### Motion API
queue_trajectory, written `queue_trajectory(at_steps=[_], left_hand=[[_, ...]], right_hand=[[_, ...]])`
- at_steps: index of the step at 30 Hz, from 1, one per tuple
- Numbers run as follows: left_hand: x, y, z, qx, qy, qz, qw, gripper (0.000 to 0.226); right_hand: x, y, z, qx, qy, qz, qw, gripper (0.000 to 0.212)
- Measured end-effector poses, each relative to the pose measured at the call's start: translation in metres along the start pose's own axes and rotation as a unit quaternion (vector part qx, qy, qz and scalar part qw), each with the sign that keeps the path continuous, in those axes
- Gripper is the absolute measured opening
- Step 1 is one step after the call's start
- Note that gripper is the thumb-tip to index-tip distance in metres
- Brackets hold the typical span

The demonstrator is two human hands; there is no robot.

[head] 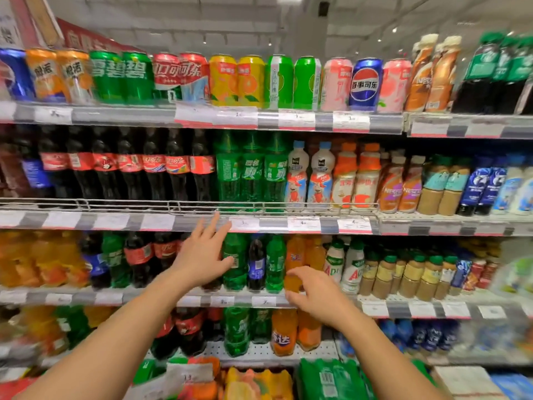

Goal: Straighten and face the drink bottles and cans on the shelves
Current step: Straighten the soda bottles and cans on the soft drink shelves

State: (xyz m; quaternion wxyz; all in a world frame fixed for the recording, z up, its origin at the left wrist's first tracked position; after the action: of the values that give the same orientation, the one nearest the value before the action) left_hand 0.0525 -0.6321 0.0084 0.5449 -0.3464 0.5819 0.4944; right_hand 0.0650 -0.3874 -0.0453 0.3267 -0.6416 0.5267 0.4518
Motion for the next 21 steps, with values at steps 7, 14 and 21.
queue_trajectory(at_steps=[7, 14, 21], left_hand=[[0.028, 0.032, -0.009, 0.02, 0.006, -0.024, 0.999, 0.091], [0.07, 0.043, -0.01, 0.022, 0.004, -0.058, 0.998, 0.094], [0.076, 0.043, -0.016, 0.029, 0.055, -0.031, 0.998, 0.098]], right_hand=[[0.021, 0.017, 0.0, 0.037, -0.057, -0.028, 0.997, 0.069], [0.019, 0.048, 0.045, 0.12, -0.036, -0.009, 0.992, 0.087], [-0.002, 0.115, 0.102, 0.167, -0.064, 0.019, 0.984, 0.093]])
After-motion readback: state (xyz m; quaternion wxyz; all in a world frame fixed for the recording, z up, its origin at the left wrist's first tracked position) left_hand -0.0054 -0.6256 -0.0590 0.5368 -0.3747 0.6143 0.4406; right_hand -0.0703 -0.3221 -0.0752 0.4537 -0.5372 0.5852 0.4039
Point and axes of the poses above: each hand's wrist, its own y-axis towards the middle knuckle, its own x-axis out of the palm, z = x × y, the point moved 8 cm from there along y, towards the middle knuckle, and after that the axes turned 11 degrees about x, right-handed, at the moved point
